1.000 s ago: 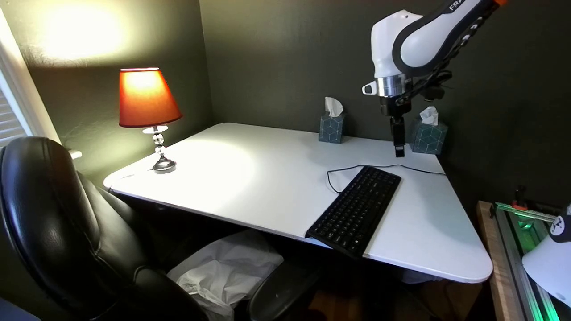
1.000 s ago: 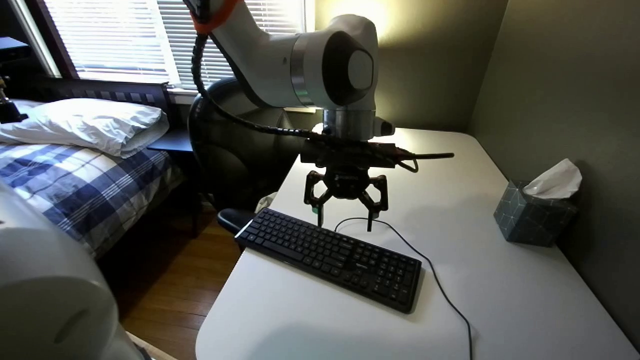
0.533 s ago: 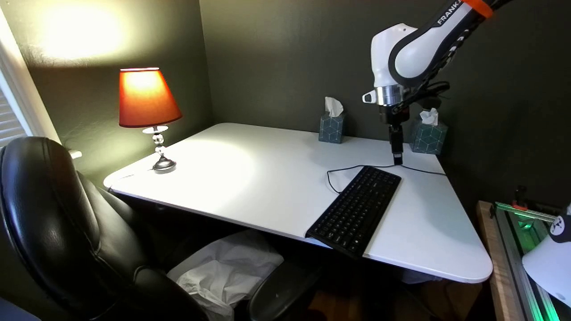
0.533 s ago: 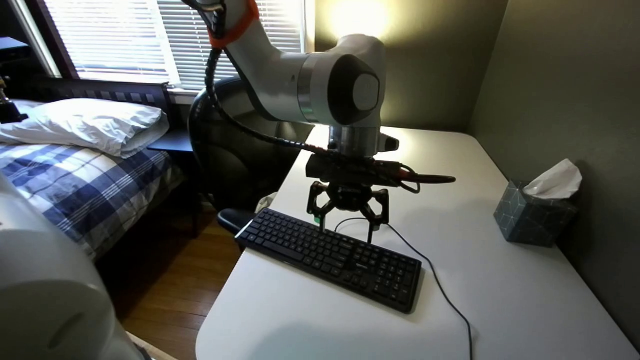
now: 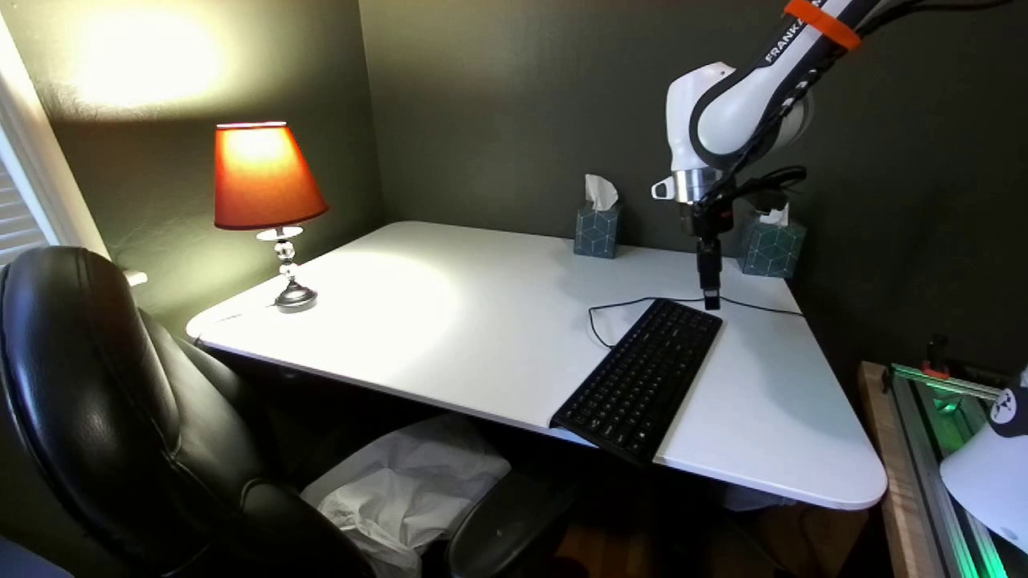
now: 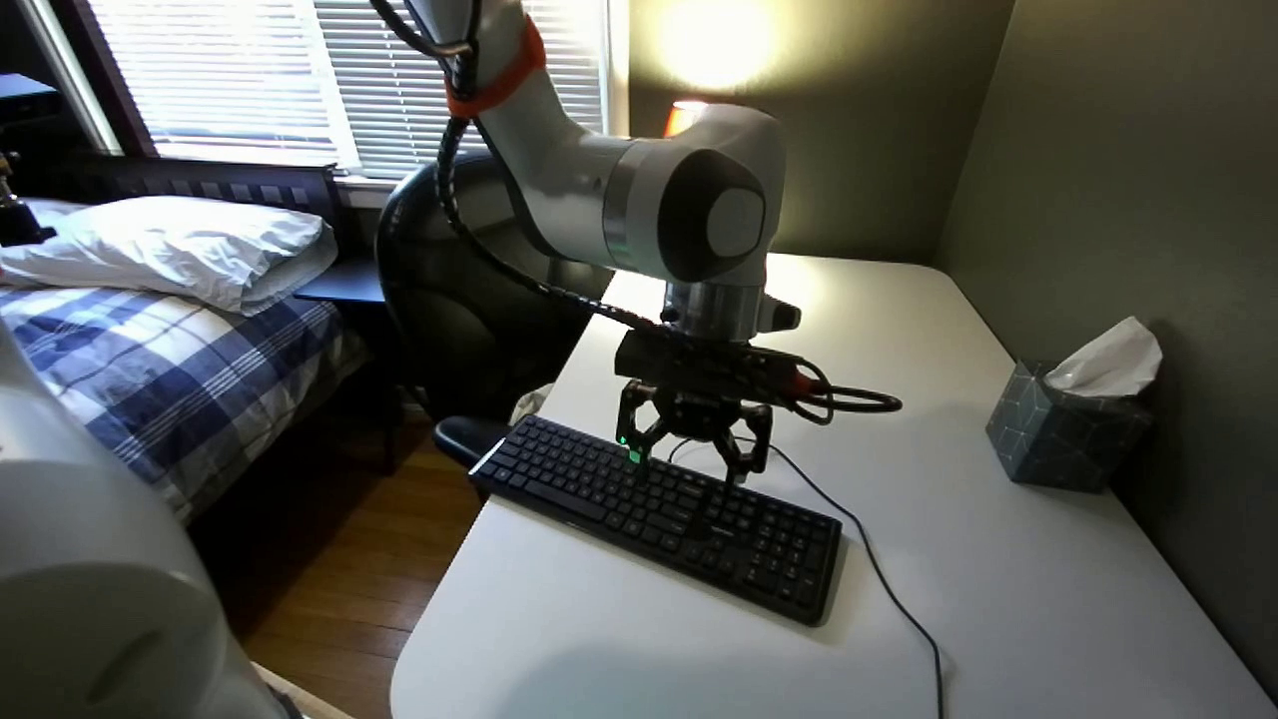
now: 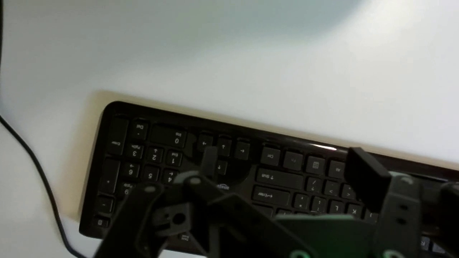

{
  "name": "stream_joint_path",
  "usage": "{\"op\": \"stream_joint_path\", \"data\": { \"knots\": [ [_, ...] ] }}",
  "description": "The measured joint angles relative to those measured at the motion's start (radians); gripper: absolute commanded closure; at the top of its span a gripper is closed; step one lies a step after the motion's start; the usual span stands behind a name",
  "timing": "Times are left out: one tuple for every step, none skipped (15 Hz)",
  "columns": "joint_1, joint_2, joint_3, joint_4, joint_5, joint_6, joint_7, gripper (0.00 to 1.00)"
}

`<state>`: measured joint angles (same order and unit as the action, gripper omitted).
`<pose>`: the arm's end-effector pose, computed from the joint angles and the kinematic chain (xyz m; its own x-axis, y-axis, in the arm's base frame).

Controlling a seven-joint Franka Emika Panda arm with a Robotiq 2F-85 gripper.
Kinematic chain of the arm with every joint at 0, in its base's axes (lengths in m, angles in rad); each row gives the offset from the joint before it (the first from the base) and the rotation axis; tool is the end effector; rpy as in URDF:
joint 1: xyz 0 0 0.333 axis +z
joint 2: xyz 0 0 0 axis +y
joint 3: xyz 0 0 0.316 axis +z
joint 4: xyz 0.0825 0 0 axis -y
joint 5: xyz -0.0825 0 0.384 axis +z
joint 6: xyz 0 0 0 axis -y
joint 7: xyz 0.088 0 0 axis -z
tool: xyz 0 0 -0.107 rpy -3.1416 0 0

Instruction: Press a button on the right side of the keyboard

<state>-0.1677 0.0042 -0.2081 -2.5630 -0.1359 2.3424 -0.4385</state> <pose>0.3934 -0.1575 0.2473 0.9573 0.1663 -0.2366 0.1642 -0.9860 -0.0287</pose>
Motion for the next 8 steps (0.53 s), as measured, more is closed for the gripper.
{"op": "stream_joint_path", "data": {
  "knots": [
    [-0.002, 0.007, 0.0, 0.001, 0.006, 0.006, 0.0, 0.5],
    [-0.005, 0.014, 0.0, 0.002, 0.01, 0.012, 0.0, 0.58],
    [-0.008, 0.022, 0.0, 0.004, 0.013, 0.017, 0.0, 0.65],
    [-0.01, 0.03, 0.0, 0.007, 0.015, 0.021, 0.0, 0.72],
    [-0.013, 0.038, 0.0, 0.012, 0.017, 0.025, 0.0, 0.81],
    [-0.015, 0.047, 0.0, 0.017, 0.02, 0.027, 0.0, 0.87],
    [-0.016, 0.056, 0.0, 0.023, 0.025, 0.027, 0.0, 0.94],
    [-0.017, 0.065, 0.0, 0.029, 0.031, 0.027, 0.0, 0.99]
  ]
}}
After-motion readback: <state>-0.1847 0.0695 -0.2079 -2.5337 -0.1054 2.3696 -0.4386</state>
